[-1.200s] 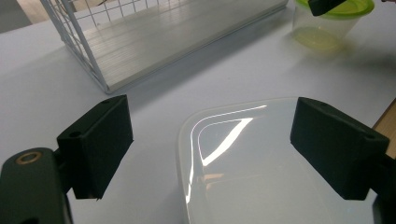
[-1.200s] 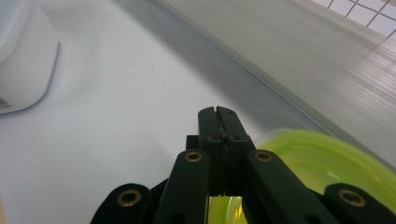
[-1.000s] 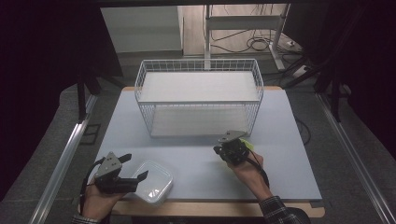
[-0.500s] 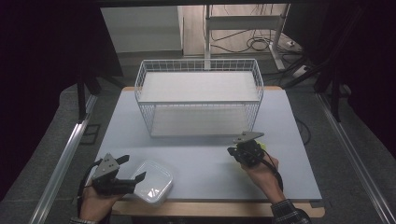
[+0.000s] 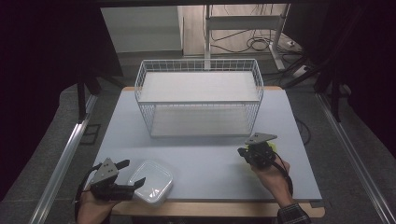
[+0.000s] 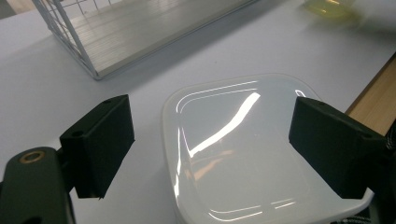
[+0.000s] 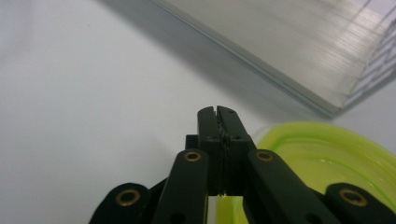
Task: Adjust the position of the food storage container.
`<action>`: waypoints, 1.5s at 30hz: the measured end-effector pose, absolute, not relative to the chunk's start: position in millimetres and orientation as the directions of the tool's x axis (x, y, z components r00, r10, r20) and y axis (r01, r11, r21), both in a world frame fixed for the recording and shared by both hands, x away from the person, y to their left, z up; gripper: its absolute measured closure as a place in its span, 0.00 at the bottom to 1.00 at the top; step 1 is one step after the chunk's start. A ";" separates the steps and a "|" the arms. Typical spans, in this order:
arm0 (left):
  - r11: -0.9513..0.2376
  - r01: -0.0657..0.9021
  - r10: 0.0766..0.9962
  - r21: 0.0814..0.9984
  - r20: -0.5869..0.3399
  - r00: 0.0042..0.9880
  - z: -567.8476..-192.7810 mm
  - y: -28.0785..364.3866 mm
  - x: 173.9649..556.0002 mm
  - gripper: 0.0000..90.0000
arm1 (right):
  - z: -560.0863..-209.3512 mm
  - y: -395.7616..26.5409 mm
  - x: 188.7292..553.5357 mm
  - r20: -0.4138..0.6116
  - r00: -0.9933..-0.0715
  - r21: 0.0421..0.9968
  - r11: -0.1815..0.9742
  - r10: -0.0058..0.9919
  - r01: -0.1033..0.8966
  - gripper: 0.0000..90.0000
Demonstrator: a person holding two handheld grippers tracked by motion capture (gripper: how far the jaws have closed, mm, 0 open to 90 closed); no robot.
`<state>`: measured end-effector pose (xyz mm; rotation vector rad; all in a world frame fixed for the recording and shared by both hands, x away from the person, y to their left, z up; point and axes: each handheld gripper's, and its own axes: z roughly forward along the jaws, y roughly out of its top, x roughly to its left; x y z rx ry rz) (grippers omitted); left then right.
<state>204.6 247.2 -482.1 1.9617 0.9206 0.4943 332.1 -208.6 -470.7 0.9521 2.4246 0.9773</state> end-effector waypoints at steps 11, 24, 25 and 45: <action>-0.365 0.373 0.708 0.853 -0.006 0.706 -476.2 263.6 181.5 0.47 | -466.6 -199.0 319.9 -0.082 -0.728 0.773 0.504 0.681 0.385 0.57; -0.528 0.367 0.526 0.766 -0.045 0.850 -484.0 258.5 173.8 0.99 | -472.3 -193.2 318.7 -0.102 -0.735 0.768 0.523 0.670 0.370 0.48; -0.542 0.367 0.513 0.756 -0.048 0.857 -485.6 258.5 173.8 0.99 | -472.7 -193.2 318.9 -0.103 -0.737 0.766 0.525 0.668 0.370 0.48; -0.556 0.370 0.516 0.744 -0.039 0.856 -499.8 244.8 192.7 0.99 | -477.6 -184.2 316.4 -0.106 -0.767 0.749 0.558 0.633 0.356 0.47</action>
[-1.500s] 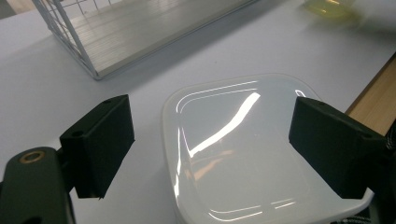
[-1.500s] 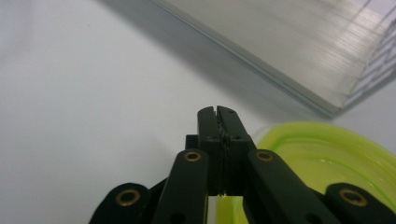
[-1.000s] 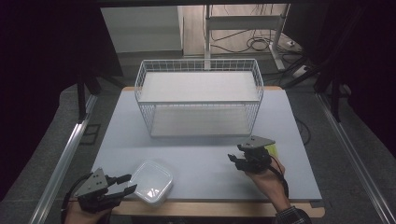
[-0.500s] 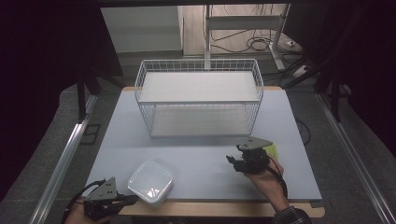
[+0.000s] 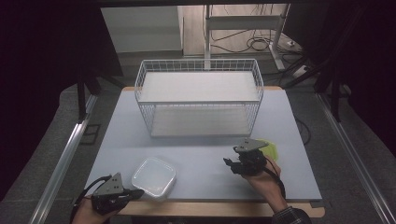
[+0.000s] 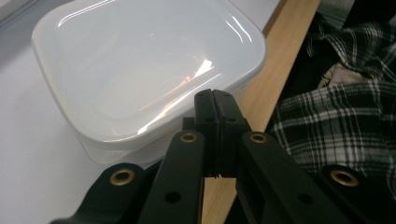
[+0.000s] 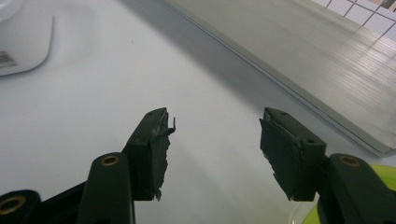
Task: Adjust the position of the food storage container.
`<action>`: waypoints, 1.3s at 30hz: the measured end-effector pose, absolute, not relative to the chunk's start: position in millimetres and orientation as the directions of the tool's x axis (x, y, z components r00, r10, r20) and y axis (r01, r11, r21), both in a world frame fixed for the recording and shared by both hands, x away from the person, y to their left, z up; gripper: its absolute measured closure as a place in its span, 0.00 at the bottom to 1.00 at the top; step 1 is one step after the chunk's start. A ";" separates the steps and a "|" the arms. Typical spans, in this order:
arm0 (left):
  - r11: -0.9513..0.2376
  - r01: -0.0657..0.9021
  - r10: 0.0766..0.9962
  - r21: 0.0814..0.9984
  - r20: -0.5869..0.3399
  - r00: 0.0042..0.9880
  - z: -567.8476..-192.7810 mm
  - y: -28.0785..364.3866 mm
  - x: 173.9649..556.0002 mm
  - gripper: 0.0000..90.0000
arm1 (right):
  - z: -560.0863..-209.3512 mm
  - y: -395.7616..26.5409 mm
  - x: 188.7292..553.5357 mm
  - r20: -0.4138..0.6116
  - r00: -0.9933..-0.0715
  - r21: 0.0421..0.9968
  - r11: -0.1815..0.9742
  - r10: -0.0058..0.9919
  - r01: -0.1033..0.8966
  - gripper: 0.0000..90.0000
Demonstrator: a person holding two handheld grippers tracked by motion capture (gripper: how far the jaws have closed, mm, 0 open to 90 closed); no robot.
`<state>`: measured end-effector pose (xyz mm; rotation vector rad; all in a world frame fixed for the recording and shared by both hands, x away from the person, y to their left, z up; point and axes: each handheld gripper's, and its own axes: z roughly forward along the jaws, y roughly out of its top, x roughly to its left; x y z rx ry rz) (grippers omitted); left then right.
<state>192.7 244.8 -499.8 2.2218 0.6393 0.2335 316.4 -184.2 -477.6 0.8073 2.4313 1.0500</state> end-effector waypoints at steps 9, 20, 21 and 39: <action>-0.520 0.370 0.536 0.770 -0.043 0.843 -503.1 229.9 215.5 0.99 | -480.5 -182.5 317.2 -0.104 -0.775 0.741 0.568 0.623 0.358 0.47; -0.448 0.359 0.600 0.819 -0.022 0.800 -493.0 236.9 231.4 0.99 | -483.8 -181.1 318.2 -0.107 -0.779 0.730 0.581 0.617 0.360 0.47; -0.431 0.360 0.617 0.827 -0.020 0.787 -490.8 240.6 231.4 0.99 | -483.9 -181.1 318.1 -0.103 -0.778 0.731 0.578 0.620 0.363 0.47; -0.476 0.495 0.730 0.727 0.012 0.683 -517.5 252.4 279.1 0.99 | -485.3 -178.5 315.3 -0.074 -0.789 0.744 0.561 0.610 0.364 0.44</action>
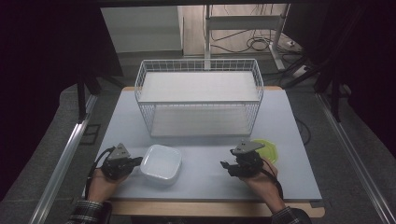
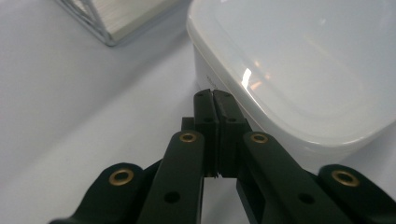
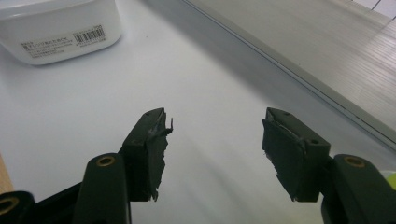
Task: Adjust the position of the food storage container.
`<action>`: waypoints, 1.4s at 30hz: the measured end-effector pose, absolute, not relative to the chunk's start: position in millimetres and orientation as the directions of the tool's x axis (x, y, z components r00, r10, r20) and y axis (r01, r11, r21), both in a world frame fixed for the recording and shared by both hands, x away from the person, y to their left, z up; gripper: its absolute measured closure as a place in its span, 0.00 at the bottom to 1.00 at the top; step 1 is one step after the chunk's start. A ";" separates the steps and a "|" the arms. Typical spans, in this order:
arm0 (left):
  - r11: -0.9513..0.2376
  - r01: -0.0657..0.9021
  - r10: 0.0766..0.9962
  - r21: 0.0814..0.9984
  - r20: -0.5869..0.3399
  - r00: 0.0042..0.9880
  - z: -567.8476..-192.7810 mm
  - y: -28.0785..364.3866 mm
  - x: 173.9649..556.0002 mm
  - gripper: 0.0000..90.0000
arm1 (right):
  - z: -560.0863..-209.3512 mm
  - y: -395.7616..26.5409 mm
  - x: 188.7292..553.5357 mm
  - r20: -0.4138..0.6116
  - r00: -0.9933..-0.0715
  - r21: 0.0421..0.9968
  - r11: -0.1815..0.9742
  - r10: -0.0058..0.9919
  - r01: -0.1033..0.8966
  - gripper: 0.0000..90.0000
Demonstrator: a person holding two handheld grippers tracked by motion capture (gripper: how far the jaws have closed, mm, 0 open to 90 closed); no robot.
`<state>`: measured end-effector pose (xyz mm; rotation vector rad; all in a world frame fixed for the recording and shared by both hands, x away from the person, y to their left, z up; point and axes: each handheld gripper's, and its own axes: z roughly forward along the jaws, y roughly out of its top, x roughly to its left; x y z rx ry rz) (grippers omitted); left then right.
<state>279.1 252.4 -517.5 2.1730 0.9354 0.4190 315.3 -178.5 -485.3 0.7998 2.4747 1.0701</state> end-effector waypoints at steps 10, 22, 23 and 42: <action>-0.499 0.486 0.694 0.717 -0.005 0.720 -515.0 222.4 280.9 0.99 | -484.4 -177.0 305.1 -0.046 -0.804 0.752 0.550 0.592 0.362 0.50; -0.502 0.480 0.645 0.719 -0.058 0.762 -513.8 181.7 278.2 0.97 | -492.2 -156.3 279.7 0.053 -0.838 0.705 0.574 0.543 0.416 0.89; -0.502 0.482 0.643 0.718 -0.063 0.763 -513.9 178.2 278.1 0.97 | -493.6 -154.8 278.7 0.057 -0.839 0.701 0.577 0.541 0.420 0.89; -0.501 0.492 0.634 0.711 -0.085 0.769 -514.6 140.2 287.1 0.99 | -495.9 -162.0 287.3 0.052 -0.779 0.697 0.536 0.625 0.476 0.94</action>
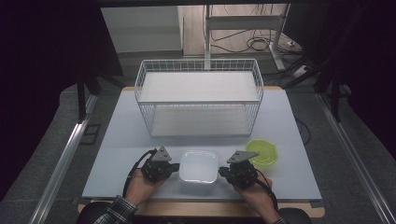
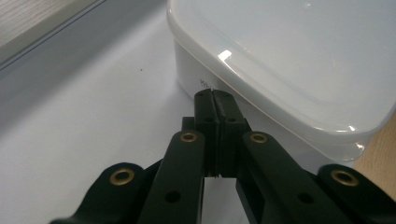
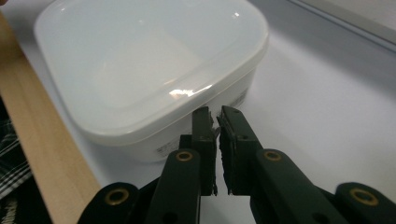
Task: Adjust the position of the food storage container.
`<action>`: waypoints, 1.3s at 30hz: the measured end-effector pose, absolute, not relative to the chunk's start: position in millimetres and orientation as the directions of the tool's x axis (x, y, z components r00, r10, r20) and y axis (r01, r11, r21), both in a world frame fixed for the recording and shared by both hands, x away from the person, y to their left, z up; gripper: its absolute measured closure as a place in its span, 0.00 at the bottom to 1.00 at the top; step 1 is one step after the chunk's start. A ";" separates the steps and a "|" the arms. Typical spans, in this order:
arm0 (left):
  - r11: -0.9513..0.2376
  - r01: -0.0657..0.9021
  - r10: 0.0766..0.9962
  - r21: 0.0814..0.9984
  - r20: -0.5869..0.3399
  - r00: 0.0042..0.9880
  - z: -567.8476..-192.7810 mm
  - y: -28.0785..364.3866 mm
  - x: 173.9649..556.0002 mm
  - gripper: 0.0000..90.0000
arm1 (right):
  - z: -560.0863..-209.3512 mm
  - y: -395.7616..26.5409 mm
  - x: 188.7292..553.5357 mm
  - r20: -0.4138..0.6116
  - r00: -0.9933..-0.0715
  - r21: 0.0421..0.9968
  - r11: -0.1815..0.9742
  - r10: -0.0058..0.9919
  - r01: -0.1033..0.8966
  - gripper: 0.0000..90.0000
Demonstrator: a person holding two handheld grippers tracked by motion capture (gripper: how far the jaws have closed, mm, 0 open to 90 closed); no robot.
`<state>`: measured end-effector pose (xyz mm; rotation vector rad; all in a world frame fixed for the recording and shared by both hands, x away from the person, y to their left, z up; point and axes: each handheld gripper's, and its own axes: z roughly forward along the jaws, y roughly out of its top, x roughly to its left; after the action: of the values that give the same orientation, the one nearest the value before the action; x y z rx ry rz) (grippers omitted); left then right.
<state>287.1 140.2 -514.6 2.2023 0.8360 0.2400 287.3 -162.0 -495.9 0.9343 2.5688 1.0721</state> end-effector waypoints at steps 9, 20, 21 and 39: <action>-0.504 0.490 0.630 0.711 -0.086 0.772 -515.0 132.1 289.1 0.99 | -492.5 -165.7 301.4 0.038 -0.744 0.717 0.500 0.667 0.485 0.98; -0.495 0.489 0.640 0.718 -0.078 0.764 -515.3 131.5 295.1 0.98 | -496.6 -167.2 305.6 0.043 -0.739 0.703 0.505 0.672 0.501 0.96; -0.498 0.485 0.639 0.719 -0.074 0.766 -514.7 132.7 294.9 0.96 | -496.7 -167.6 305.7 0.043 -0.739 0.703 0.505 0.673 0.501 0.94; -0.374 0.441 0.660 0.816 -0.100 0.745 -498.6 182.1 260.7 0.27 | -475.4 -200.4 288.7 0.040 -0.770 0.798 0.443 0.636 0.408 0.52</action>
<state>260.7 182.1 -498.6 2.0294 0.8314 0.3021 288.7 -200.4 -475.4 0.9020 2.4317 1.2351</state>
